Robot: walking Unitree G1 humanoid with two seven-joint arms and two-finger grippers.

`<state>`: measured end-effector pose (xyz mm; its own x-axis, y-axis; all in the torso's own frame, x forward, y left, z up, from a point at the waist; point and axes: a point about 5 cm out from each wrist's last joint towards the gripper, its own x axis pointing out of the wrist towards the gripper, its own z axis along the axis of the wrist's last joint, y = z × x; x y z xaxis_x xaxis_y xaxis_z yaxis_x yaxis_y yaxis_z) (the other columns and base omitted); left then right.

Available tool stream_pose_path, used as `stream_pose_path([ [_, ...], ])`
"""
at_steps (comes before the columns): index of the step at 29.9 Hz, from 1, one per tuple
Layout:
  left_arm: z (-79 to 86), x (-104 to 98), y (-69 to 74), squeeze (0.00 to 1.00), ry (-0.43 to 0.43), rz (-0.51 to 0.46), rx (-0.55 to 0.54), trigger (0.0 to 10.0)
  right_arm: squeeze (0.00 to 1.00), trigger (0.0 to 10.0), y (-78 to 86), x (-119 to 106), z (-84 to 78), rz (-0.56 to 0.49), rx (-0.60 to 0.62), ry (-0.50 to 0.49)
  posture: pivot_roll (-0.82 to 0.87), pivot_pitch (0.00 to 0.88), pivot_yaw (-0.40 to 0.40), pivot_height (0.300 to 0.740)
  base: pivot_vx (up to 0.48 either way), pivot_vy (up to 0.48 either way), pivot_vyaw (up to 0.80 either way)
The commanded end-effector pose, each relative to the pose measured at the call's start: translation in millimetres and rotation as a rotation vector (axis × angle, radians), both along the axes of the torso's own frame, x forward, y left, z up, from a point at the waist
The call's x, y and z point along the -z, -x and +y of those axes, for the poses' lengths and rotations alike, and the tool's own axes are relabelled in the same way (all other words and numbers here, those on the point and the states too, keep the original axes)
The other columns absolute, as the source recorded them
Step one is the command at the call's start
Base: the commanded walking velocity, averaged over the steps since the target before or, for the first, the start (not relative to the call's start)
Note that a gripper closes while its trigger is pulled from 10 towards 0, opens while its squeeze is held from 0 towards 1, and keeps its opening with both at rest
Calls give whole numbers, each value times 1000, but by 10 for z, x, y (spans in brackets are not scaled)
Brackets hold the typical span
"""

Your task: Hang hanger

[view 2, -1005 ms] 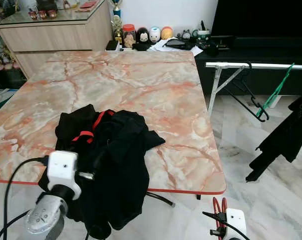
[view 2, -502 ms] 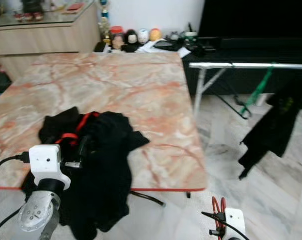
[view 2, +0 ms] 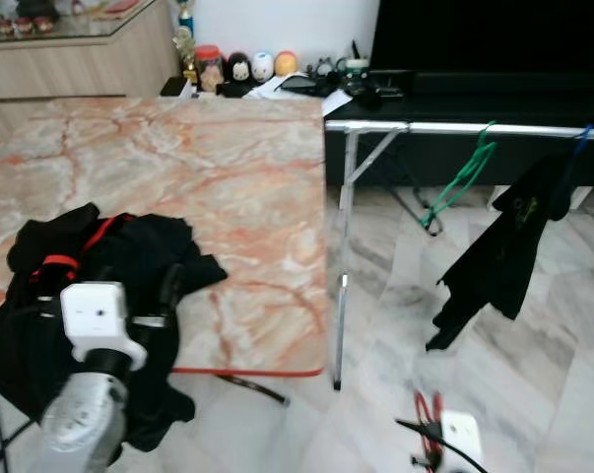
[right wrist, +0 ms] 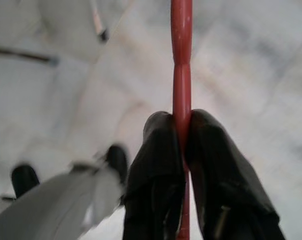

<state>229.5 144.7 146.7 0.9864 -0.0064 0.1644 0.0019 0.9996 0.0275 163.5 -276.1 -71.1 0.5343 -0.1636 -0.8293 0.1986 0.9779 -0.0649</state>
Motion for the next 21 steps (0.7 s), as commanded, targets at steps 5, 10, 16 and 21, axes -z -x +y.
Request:
stream_pose_path([
  [5, 53, 1, 4, 0, -17, 0, -16, 10000, 0, 10000, -47, 2, 64, -15, -6, -14, -13, 0, -3, 740, 0, -480, 0],
  [10, 14, 13, -16, 0, -18, 4, 6, 10000, 0, 10000, -49, -2, 57, -18, -5, -6, -19, 0, -4, 740, 0, -480, 0],
  [16, -32, 30, -33, 0, -25, 10, 38, 10000, 0, 10000, -53, -5, 53, -25, 5, 2, -27, 0, -1, 740, 0, -480, 0],
  [21, -63, 39, -41, 0, -30, 15, 62, 10000, 0, 10000, -54, -5, 56, -27, 12, 1, -32, 0, 3, 740, 0, -480, 0],
])
